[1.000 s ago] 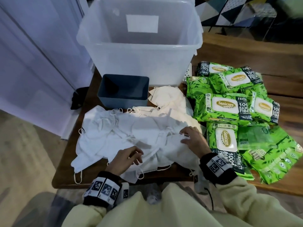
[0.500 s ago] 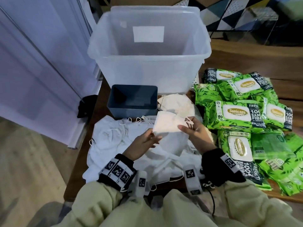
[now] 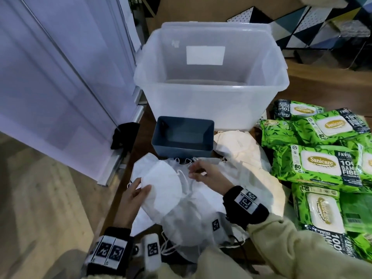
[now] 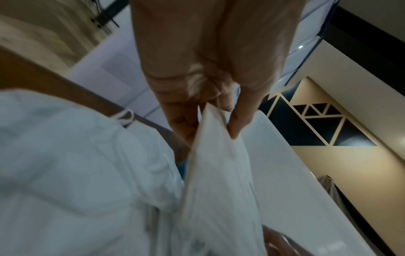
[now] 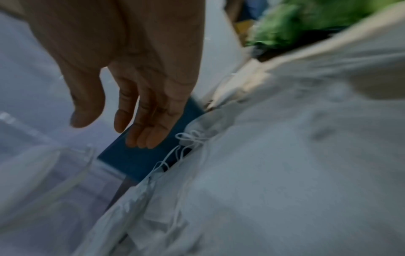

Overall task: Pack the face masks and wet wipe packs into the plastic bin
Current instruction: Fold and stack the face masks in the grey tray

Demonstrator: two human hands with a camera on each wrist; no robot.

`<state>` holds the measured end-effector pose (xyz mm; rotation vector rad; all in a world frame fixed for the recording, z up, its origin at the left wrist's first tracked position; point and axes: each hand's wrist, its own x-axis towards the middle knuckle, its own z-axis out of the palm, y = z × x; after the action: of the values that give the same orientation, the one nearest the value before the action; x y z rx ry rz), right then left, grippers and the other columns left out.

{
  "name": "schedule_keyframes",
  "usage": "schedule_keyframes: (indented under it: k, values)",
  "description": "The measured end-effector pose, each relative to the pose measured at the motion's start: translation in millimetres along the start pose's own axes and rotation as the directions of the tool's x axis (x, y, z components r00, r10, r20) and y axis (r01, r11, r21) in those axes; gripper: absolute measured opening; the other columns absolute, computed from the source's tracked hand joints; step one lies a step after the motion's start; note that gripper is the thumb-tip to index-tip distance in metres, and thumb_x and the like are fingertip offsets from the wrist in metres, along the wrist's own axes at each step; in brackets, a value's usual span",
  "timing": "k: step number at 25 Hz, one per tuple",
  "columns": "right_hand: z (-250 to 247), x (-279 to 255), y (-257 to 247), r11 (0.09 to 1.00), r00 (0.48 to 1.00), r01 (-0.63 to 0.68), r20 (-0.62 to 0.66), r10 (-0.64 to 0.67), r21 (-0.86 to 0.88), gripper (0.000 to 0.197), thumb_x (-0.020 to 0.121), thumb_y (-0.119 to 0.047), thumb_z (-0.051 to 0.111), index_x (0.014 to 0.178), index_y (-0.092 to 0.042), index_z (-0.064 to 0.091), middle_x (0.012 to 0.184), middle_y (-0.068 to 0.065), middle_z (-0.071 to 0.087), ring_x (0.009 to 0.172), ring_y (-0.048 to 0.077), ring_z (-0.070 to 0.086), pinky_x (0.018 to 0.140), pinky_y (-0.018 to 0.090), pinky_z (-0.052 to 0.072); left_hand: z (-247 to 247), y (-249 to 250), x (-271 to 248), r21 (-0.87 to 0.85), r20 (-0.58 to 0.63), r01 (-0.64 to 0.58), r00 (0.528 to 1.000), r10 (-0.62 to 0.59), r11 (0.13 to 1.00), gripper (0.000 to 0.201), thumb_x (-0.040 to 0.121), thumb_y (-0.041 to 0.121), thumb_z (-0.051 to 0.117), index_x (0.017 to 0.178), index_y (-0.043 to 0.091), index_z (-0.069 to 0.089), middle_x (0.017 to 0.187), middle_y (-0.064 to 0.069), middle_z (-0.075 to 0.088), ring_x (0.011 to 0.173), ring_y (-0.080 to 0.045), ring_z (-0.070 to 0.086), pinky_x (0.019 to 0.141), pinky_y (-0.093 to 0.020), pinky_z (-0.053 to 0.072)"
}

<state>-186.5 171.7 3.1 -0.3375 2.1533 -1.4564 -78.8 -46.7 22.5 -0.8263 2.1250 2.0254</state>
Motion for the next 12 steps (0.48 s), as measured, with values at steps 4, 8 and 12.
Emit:
schedule_keyframes:
  k: [4,8,12]
  values:
    - [57,83,-17,0.823,0.955,0.261,0.258,-0.145,-0.504,0.037,0.089,-0.004,0.054,0.126,-0.002,0.048,0.128,0.015,0.05,0.122,0.029,0.045,0.105,0.037,0.034,-32,-17,-6,0.077,-0.143,-0.01,0.99,0.021,0.997,0.025,0.084,0.033,0.067,0.104,0.018,0.067,0.104,-0.014,0.07,0.102,-0.032,0.063,0.095,-0.052,0.045]
    - [102,121,-28,0.589,0.881,0.38,0.473,0.006,-0.714,0.065,0.088,-0.017,0.057,0.144,-0.012,0.024,0.146,0.01,0.029,0.138,0.026,0.023,0.103,0.055,0.035,-55,-35,-13,0.113,-0.24,0.032,0.971,-0.004,0.993,0.063,0.071,0.062,0.058,0.116,0.019,0.06,0.117,-0.006,0.066,0.111,-0.03,0.059,0.099,-0.055,0.044]
    - [102,123,-23,0.463,0.899,0.393,0.437,-0.012,-0.795,0.061,0.082,-0.025,0.065,0.134,-0.011,0.037,0.135,0.009,0.034,0.132,0.026,0.026,0.098,0.05,0.041,-62,-23,-21,0.092,-0.301,-0.044,0.951,0.07,0.995,0.036,0.095,0.026,0.054,0.13,0.021,0.05,0.126,-0.004,0.056,0.115,-0.028,0.052,0.103,-0.05,0.04]
